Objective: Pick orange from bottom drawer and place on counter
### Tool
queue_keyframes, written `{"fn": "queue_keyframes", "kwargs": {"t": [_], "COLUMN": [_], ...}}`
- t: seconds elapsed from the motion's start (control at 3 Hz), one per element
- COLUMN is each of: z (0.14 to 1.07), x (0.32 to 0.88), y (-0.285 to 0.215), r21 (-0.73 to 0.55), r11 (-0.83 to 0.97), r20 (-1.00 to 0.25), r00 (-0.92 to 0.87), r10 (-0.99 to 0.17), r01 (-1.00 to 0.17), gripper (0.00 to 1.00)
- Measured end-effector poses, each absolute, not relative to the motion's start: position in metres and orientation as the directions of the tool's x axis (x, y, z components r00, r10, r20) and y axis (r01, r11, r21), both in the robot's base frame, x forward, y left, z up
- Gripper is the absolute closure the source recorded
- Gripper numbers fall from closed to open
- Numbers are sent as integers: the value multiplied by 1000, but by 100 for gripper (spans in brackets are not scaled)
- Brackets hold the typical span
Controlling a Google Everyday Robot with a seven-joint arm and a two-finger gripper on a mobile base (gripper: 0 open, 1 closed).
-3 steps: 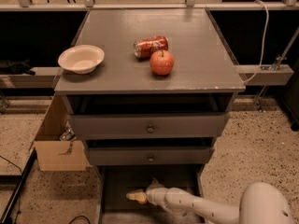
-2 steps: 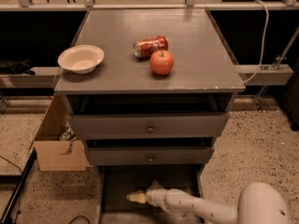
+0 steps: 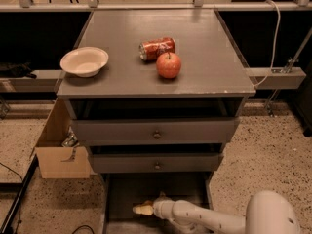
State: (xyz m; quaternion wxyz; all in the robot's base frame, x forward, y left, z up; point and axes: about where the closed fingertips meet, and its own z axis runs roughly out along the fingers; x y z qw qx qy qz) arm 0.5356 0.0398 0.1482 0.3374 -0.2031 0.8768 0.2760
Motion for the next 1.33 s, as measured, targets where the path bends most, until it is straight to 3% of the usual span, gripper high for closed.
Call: {"fn": "queue_keyframes", "kwargs": {"t": [0.67,1.33], "z": [127,127], "x": [530,518], "y": [61,51], "r21": [366,373], "r11": [755,760], "r20": [-647,-653], "r00": [-732,-732], "r10": [-215,-192], "r01": [-544,-532], "gripper": [0,0]}}
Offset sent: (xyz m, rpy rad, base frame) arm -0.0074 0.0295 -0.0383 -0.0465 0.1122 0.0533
